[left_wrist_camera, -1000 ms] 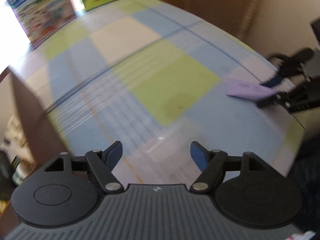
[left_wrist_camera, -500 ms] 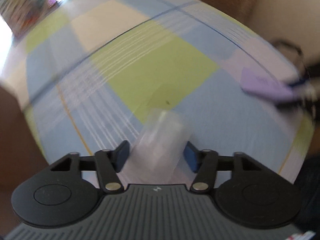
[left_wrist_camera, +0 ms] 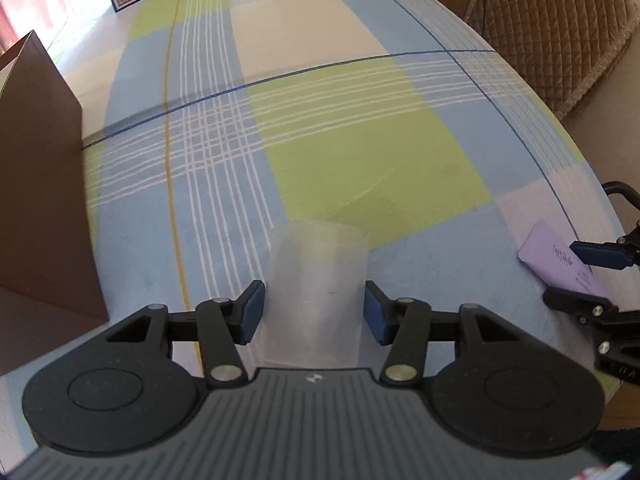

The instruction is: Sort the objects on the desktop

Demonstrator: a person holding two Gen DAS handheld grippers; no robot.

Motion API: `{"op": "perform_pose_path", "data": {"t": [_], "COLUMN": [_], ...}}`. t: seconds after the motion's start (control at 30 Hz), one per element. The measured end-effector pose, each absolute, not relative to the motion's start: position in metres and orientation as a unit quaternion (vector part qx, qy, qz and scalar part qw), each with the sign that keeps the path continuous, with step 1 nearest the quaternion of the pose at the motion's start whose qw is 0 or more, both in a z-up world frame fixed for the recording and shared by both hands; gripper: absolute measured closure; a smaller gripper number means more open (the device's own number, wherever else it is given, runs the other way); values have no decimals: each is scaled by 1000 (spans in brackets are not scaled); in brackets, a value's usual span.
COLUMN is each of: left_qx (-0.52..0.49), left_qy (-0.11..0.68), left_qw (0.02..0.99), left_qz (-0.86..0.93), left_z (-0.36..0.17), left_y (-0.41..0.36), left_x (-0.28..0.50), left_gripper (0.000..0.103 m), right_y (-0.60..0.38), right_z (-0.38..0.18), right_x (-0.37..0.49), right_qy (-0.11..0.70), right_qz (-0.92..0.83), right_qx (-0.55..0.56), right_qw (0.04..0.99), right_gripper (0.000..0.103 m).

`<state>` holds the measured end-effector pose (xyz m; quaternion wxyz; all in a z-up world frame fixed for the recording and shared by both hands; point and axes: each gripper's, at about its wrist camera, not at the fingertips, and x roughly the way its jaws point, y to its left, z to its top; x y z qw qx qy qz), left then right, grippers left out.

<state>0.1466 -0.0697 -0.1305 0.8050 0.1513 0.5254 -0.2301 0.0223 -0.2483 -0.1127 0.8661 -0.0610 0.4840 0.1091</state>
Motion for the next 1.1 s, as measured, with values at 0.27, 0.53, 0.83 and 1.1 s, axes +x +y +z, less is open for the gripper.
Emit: {"op": "perform_pose_path", "data": {"t": [0.27, 0.53, 0.83, 1.1], "left_qx": [148, 106, 66, 36], "left_qy": [531, 541, 509, 480], "left_qw": [803, 807, 833, 857], "left_qz": [-228, -212, -204, -185], "left_z": [-129, -119, -85, -57], "left_y": [-54, -24, 14, 51], "left_x": [131, 122, 113, 106], "left_gripper": [56, 56, 56, 56], "right_y": [-240, -220, -185, -147], "right_z": [-111, -94, -73, -58], "right_x": [30, 49, 68, 78], "right_qy": [494, 482, 455, 422], "right_qz": [114, 142, 194, 226], "right_qx": [-74, -69, -63, -77], "right_qw": [859, 862, 867, 875], "right_gripper": [70, 70, 70, 70]}}
